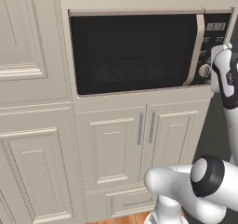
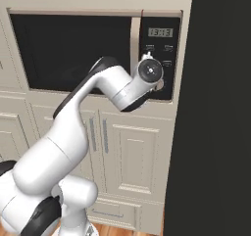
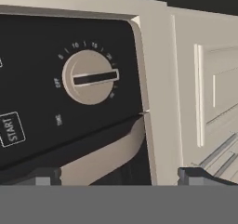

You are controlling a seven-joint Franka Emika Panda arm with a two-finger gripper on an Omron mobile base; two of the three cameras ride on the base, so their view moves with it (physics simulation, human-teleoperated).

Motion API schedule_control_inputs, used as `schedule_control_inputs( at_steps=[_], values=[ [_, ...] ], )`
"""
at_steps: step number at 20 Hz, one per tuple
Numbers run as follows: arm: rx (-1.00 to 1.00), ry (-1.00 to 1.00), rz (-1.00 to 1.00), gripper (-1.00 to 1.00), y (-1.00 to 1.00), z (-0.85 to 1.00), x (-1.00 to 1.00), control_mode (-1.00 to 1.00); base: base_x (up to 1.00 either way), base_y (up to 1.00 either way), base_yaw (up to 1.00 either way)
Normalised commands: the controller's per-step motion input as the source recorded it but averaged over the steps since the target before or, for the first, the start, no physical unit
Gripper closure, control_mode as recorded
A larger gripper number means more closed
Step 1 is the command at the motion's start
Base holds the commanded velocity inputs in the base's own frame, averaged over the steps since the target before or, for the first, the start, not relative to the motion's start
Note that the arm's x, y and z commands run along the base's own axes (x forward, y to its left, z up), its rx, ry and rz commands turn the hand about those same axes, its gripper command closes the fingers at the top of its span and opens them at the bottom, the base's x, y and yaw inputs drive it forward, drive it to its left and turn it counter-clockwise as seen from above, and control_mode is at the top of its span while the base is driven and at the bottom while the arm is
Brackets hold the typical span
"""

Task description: Transport the fish from the fridge to the microwave and turn on the microwave.

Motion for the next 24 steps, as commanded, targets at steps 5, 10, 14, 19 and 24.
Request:
schedule_control_inputs(
  at_steps=[5, 10, 14, 19, 24],
  values=[
    [0.11, 0.0, 0.02, -1.0, -0.14, 0.1, 0.11, -1.0, 0.0, 0.0, 0.0],
    [0.06, -0.02, 0.01, -1.0, -0.12, 0.09, 0.19, -1.0, 0.0, 0.0, 0.0],
    [0.01, -0.02, 0.0, -1.0, 0.0, 0.08, 0.26, -1.0, 0.0, 0.0, 0.0],
    [0.02, 0.0, 0.0, -1.0, 0.0, 0.03, 0.25, -1.0, 0.0, 0.0, 0.0],
    [0.01, 0.0, 0.0, -1.0, -0.05, 0.0, 0.23, -1.0, 0.0, 0.0, 0.0]
  ],
)
